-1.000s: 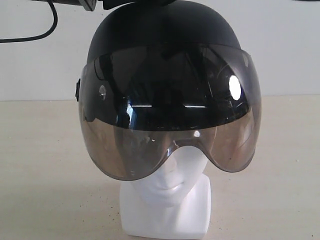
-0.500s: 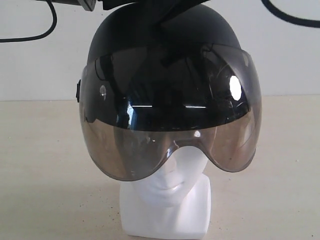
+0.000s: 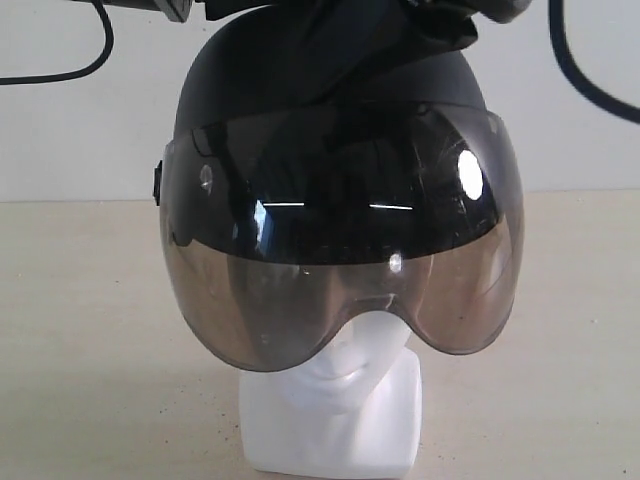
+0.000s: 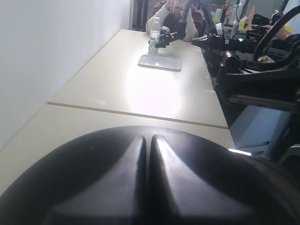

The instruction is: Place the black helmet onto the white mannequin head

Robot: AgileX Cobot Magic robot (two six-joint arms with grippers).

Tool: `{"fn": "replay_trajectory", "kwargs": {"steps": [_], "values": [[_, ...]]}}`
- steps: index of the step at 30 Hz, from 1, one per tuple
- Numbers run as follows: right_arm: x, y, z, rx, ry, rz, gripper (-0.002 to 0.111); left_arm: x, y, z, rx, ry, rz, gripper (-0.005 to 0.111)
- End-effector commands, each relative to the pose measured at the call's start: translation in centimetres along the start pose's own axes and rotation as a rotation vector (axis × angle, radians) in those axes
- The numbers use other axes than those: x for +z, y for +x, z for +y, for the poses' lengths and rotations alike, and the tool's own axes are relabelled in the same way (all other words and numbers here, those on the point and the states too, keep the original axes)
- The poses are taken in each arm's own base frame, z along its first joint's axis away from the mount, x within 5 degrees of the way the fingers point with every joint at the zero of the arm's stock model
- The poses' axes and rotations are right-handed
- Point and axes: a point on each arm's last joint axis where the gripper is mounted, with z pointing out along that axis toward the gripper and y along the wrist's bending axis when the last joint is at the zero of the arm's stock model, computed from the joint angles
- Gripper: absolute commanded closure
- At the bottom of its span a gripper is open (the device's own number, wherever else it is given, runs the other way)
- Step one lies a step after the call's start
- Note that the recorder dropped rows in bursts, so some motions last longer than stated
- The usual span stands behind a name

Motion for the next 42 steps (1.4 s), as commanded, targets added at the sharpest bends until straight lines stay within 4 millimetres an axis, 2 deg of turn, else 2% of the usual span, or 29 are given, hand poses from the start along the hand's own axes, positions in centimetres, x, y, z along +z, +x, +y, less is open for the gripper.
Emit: {"fn": "replay_trajectory", "kwargs": {"steps": [1,23,26,30,34,38,42], "values": [[1.0,1.4,0.2,-0.031,0.03,0.117,0.108,0.2,1.0,-0.1,0.001,0.014,0.062,0.102],[0.7,1.5,0.2,-0.007,0.063,0.114,0.108,0.2,1.0,-0.1,-0.017,0.014,0.062,0.102],[-0.1,1.4,0.5,-0.034,0.061,0.092,0.108,0.3,0.9,-0.1,-0.025,0.015,0.047,0.102],[-3.4,1.0,1.3,-0.082,0.08,-0.006,0.108,-0.5,-0.8,-0.7,-0.025,0.007,-0.046,0.102],[-8.0,1.4,1.7,-0.144,0.177,-0.14,0.108,-2.5,-2.8,-1.8,0.032,-0.032,-0.101,0.102],[-12.2,3.0,1.9,-0.182,0.282,-0.252,0.108,-5.3,-4.4,-3.3,0.104,-0.107,-0.085,0.102],[-14.2,5.4,1.9,-0.158,0.328,-0.346,0.108,-7.6,-5.3,-5.7,0.142,-0.193,0.023,0.102]]}}
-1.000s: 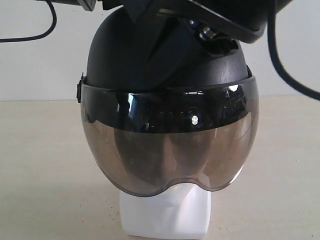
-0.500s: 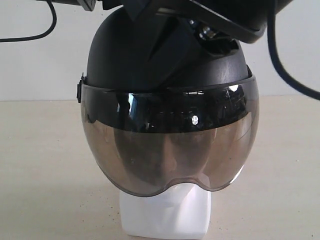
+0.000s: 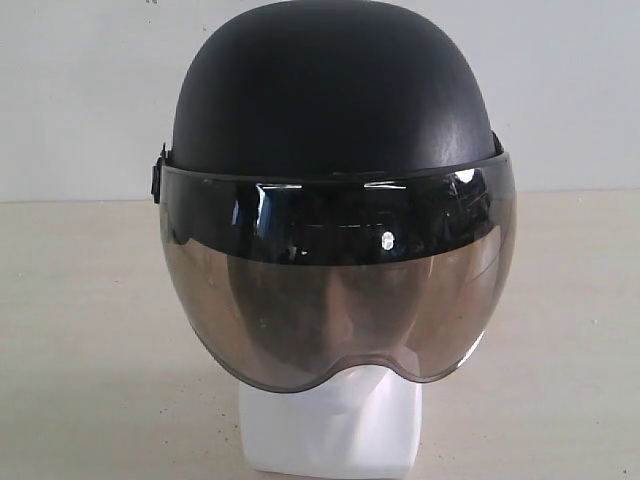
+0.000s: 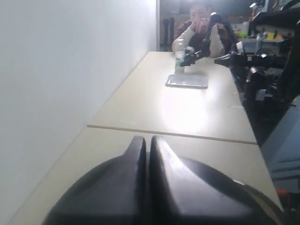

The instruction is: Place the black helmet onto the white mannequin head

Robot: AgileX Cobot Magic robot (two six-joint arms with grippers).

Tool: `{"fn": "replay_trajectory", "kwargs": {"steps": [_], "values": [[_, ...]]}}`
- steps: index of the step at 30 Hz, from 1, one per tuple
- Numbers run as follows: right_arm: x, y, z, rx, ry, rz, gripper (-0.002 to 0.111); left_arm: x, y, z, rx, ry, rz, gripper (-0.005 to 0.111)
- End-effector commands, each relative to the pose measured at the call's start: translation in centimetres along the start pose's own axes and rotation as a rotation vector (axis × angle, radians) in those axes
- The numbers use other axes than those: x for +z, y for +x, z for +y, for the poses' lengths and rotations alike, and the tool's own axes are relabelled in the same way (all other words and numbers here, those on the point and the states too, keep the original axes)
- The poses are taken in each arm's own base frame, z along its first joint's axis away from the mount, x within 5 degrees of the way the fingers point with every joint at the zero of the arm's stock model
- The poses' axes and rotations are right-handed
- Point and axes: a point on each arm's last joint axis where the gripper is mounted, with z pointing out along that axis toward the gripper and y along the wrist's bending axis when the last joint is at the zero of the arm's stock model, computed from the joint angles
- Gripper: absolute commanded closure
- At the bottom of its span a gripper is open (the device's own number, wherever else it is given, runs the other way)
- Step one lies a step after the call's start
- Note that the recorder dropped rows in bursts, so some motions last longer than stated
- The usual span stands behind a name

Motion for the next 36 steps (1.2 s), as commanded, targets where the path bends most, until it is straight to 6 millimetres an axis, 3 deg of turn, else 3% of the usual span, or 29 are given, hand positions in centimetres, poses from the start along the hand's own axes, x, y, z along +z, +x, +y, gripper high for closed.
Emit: {"fn": "replay_trajectory", "kwargs": {"steps": [1,4,7,17,21,26,36], "values": [[-2.8,2.2,-0.5,0.028,0.08,-0.112,0.108,-2.5,-1.1,-2.5,0.045,-0.086,0.129,0.102],[-2.6,4.5,-0.5,0.066,0.103,-0.215,0.108,-4.1,-0.6,-3.9,0.016,-0.264,0.213,0.102],[-2.4,7.3,-0.2,0.094,0.09,-0.362,0.108,-5.3,0.4,-5.7,-0.008,-0.399,0.191,0.102],[3.4,17.2,1.0,0.086,0.033,-0.642,0.108,-8.6,9.1,-10.4,-0.126,-0.751,0.146,0.102],[4.6,18.9,1.3,0.068,0.023,-0.737,0.108,-9.8,12.3,-12.1,-0.17,-0.868,0.123,0.102],[5.2,19.6,1.3,0.07,0.023,-0.689,0.108,-10.9,14.7,-13.5,-0.19,-0.958,0.103,0.102],[5.3,19.8,1.3,0.071,0.024,-0.672,0.108,-11.4,14.5,-14.7,-0.15,-0.969,0.065,0.102]]}}
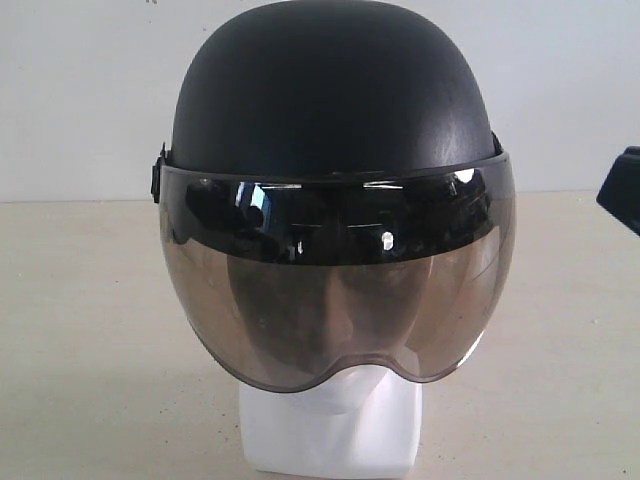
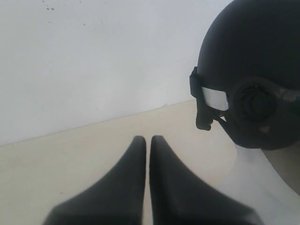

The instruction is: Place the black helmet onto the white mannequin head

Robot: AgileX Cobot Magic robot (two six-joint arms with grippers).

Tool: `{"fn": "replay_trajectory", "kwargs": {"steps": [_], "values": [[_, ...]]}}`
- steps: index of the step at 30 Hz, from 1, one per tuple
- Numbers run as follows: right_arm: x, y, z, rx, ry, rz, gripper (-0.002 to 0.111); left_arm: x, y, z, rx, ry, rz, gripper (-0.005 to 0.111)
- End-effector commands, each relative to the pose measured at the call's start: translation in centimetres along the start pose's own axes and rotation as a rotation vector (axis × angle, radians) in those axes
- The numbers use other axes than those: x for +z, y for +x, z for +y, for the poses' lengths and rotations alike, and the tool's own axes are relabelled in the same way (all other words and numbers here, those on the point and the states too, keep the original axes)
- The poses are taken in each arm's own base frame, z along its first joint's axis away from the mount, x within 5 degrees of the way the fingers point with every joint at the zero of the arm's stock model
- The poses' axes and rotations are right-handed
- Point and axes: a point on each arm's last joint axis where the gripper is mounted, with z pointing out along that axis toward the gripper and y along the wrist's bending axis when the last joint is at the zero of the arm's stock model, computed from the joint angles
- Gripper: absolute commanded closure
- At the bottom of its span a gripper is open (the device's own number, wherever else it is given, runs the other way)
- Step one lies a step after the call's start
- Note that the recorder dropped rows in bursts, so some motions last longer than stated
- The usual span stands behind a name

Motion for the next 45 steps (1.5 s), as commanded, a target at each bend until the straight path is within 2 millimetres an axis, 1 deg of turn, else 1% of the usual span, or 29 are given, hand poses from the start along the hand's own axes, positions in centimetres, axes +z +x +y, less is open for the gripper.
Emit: {"fn": "replay_trajectory", "kwargs": {"steps": [1,12,14,16,18,22,24,27,30,34,35,36,37,38,40,42,45], "values": [[-0.1,0.1,0.0,-0.004,0.003,0.002,0.108,-0.2,0.0,0.1,-0.02,-0.012,-0.015,0.102],[-0.1,0.1,0.0,-0.002,0.002,0.0,0.108,-0.2,0.0,0.1,-0.02,-0.012,-0.015,0.102],[-0.5,-0.2,-0.3,-0.033,0.029,-0.018,0.108,-0.2,0.0,0.1,-0.02,-0.012,-0.015,0.102],[-1.3,-0.4,-1.0,-0.049,0.113,-0.03,0.108,-0.2,0.0,0.1,-0.02,-0.012,-0.015,0.102],[-2.2,-0.3,-2.1,-0.05,0.241,-0.008,0.108,-0.2,0.0,0.1,-0.02,-0.012,-0.015,0.102],[-4.0,0.2,-3.8,0.056,0.519,0.037,0.108,-0.2,0.0,0.1,-0.02,-0.012,-0.015,0.102],[-4.8,0.7,-4.2,0.075,0.622,0.085,0.108,-0.2,0.0,0.1,-0.02,-0.012,-0.015,0.102],[-5.9,1.6,-4.4,0.061,0.737,0.15,0.108,-0.2,0.0,0.1,-0.02,-0.012,-0.015,0.102],[-6.7,3.1,-4.3,0.007,0.775,0.158,0.108,-0.2,0.0,0.1,-0.02,-0.012,-0.015,0.102],[-7.4,6.3,-4.1,-0.02,0.769,0.118,0.108,-0.2,0.0,0.1,-0.02,-0.012,-0.015,0.102],[-7.5,6.7,-4.0,-0.026,0.767,0.101,0.108,-0.2,0.0,0.1,-0.02,-0.012,-0.015,0.102],[-7.6,8.0,-4.0,-0.029,0.765,0.096,0.108,-0.2,0.0,0.1,-0.02,-0.012,-0.015,0.102],[-7.7,8.5,-4.0,-0.034,0.764,0.083,0.108,-0.2,0.0,0.1,-0.02,-0.012,-0.015,0.102],[-7.8,9.4,-4.0,-0.034,0.763,0.083,0.108,-0.2,0.0,0.1,-0.02,-0.012,-0.015,0.102],[-7.9,9.6,-4.0,-0.038,0.762,0.074,0.108,-0.2,0.0,0.1,-0.02,-0.012,-0.015,0.102],[-8.0,10.5,-4.0,0.001,0.769,0.17,0.108,-0.2,0.0,0.1,-0.02,-0.012,-0.015,0.102],[-8.1,11.0,-4.0,0.009,0.765,0.226,0.108,-0.2,0.0,0.1,-0.02,-0.012,-0.015,0.102]]}}
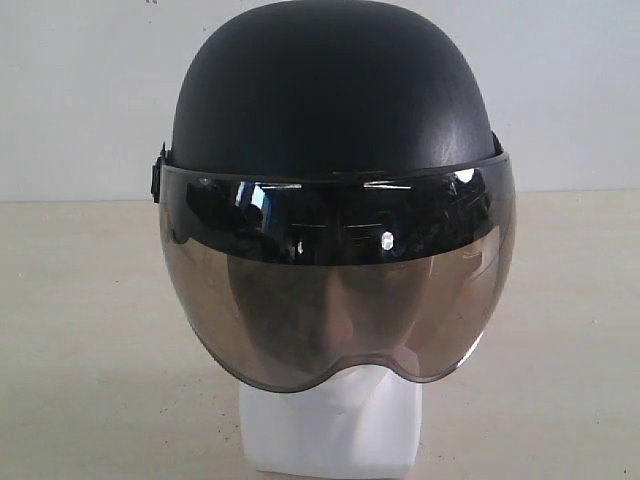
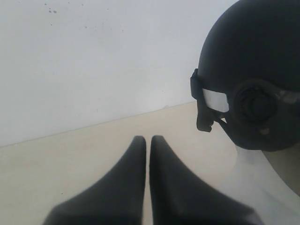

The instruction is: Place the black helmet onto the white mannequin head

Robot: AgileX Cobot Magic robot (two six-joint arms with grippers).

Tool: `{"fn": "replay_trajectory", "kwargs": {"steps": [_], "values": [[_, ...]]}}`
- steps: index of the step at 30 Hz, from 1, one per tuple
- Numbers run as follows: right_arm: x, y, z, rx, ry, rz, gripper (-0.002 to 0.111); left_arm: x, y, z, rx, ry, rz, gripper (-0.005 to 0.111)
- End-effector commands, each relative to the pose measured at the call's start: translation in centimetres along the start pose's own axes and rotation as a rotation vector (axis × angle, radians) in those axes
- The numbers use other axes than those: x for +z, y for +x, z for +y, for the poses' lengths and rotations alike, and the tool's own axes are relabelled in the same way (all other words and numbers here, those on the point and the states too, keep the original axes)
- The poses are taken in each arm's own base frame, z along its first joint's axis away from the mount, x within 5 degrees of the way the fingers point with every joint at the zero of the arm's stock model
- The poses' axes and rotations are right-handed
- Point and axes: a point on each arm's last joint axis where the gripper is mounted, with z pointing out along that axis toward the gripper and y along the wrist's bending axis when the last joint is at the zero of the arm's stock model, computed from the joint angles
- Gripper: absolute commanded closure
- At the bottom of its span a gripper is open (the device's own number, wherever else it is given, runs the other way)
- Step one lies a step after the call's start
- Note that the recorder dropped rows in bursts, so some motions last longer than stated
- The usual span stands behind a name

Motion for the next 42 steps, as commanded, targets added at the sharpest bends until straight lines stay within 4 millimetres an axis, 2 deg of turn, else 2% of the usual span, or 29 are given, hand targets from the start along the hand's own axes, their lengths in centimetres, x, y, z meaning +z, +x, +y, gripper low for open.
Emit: {"fn": "replay_trajectory", "kwargs": {"steps": [1,6,11,37,40,42], "values": [[-0.1,1.0,-0.1,-0.018,0.003,0.087,0.108,-0.1,0.0,0.0,-0.015,-0.008,-0.01,0.102],[-0.2,1.9,-0.1,-0.011,0.011,0.185,0.108,-0.1,0.0,0.0,-0.015,-0.008,-0.01,0.102],[-0.2,1.9,-0.1,-0.073,0.005,0.185,0.108,-0.1,0.0,0.0,-0.015,-0.008,-0.01,0.102],[-0.2,1.9,-0.1,-0.075,0.005,0.186,0.108,-0.2,-0.1,0.0,-0.015,-0.01,-0.013,0.102],[-0.2,1.9,-0.1,-0.075,0.005,0.186,0.108,-2.2,-0.9,0.0,0.077,-0.061,-0.113,0.102],[-0.2,1.9,-0.1,-0.075,0.005,0.186,0.108,-4.4,-1.3,0.1,0.105,-0.15,-0.233,0.102]]}}
